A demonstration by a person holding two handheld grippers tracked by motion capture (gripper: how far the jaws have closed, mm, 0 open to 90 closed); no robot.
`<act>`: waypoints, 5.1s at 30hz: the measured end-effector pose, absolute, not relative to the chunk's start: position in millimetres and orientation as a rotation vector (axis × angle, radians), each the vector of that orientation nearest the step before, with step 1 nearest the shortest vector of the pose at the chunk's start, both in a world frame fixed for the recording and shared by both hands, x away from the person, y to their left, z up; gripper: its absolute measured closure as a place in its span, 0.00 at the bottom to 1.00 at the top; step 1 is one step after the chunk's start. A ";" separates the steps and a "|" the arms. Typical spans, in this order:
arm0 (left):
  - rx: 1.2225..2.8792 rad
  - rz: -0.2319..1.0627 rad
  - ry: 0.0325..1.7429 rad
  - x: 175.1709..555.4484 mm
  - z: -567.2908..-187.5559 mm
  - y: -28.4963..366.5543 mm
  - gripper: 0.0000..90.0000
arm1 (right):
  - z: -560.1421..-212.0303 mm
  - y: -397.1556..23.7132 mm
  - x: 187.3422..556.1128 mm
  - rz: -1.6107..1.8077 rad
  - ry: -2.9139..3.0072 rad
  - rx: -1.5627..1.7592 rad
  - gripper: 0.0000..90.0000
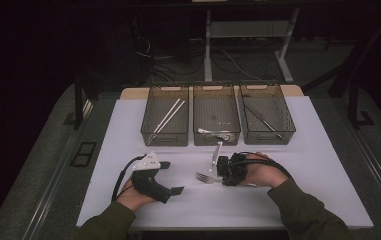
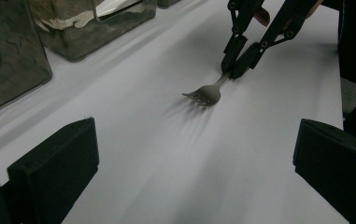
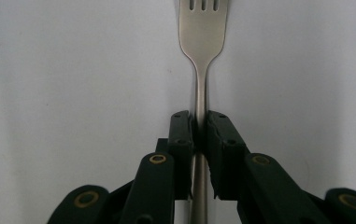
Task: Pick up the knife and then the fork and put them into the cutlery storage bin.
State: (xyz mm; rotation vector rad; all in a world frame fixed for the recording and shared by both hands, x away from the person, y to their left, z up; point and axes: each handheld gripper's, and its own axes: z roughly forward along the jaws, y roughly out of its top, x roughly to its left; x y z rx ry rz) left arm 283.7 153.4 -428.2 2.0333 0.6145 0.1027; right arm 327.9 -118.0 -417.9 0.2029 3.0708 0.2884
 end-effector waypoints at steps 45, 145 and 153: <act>2.039 0.121 0.579 281.1 -427.2 155.6 0.00 | -371.1 -198.1 341.3 0.857 2.908 0.622 0.94; 2.031 0.125 0.579 279.0 -425.6 160.4 0.00 | -369.5 -302.5 372.4 1.250 2.167 1.173 0.32; 2.033 0.128 0.576 278.0 -425.1 160.2 0.00 | -384.2 -296.5 333.3 1.284 2.211 1.093 0.27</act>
